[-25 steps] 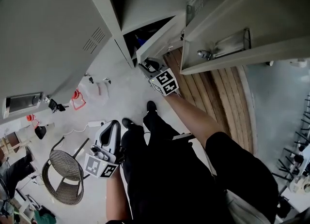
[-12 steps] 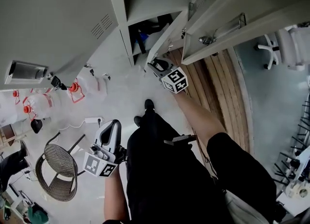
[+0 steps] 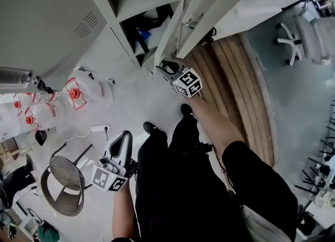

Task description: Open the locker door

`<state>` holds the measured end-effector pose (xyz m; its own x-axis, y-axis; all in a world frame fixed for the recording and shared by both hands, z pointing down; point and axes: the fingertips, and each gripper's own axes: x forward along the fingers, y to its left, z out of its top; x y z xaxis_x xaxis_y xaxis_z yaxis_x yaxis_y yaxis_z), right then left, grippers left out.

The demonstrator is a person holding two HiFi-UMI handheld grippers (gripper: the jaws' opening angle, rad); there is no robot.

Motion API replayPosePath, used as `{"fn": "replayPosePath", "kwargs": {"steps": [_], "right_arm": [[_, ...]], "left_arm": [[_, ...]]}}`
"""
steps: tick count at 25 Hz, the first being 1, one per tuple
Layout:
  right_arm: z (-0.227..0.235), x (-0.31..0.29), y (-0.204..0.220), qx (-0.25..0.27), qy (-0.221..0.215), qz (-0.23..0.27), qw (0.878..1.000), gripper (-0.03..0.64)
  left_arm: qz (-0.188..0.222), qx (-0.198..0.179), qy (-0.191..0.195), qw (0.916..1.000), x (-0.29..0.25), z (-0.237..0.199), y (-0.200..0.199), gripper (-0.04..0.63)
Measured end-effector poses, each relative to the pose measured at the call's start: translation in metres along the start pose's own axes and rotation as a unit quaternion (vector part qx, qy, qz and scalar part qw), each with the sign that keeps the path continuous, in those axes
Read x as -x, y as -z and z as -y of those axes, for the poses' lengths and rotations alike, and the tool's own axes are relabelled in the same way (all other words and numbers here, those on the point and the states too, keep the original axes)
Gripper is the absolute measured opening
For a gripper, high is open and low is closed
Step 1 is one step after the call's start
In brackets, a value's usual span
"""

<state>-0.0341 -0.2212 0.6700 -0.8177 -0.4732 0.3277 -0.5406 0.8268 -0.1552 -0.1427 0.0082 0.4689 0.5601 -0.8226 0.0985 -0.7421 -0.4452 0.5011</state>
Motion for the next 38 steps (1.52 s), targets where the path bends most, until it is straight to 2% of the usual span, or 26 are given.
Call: {"fn": "replayPosePath", "kwargs": {"steps": [9, 14, 20, 28, 38], "right_arm": [[0.008, 0.034, 0.012, 0.023, -0.079, 0.0, 0.997, 0.124], [0.018, 0.059, 0.019, 0.037, -0.117, -0.005, 0.992, 0.124], [0.034, 0.093, 0.023, 0.049, -0.155, -0.015, 0.987, 0.127], [0.051, 0.118, 0.029, 0.044, -0.183, -0.022, 0.982, 0.132], [0.069, 0.138, 0.036, 0.041, -0.184, -0.021, 0.982, 0.136]], "left_arm": [[0.012, -0.032, 0.001, 0.9994, -0.074, 0.066, -0.017, 0.017], [0.003, -0.047, -0.002, 0.9989, -0.105, 0.097, -0.008, 0.017], [0.006, -0.047, -0.001, 0.9989, -0.139, 0.126, -0.003, 0.017], [0.004, -0.052, -0.001, 0.9986, -0.172, 0.153, -0.001, 0.017], [0.001, -0.046, -0.018, 0.9988, -0.191, 0.17, 0.011, 0.017]]}}
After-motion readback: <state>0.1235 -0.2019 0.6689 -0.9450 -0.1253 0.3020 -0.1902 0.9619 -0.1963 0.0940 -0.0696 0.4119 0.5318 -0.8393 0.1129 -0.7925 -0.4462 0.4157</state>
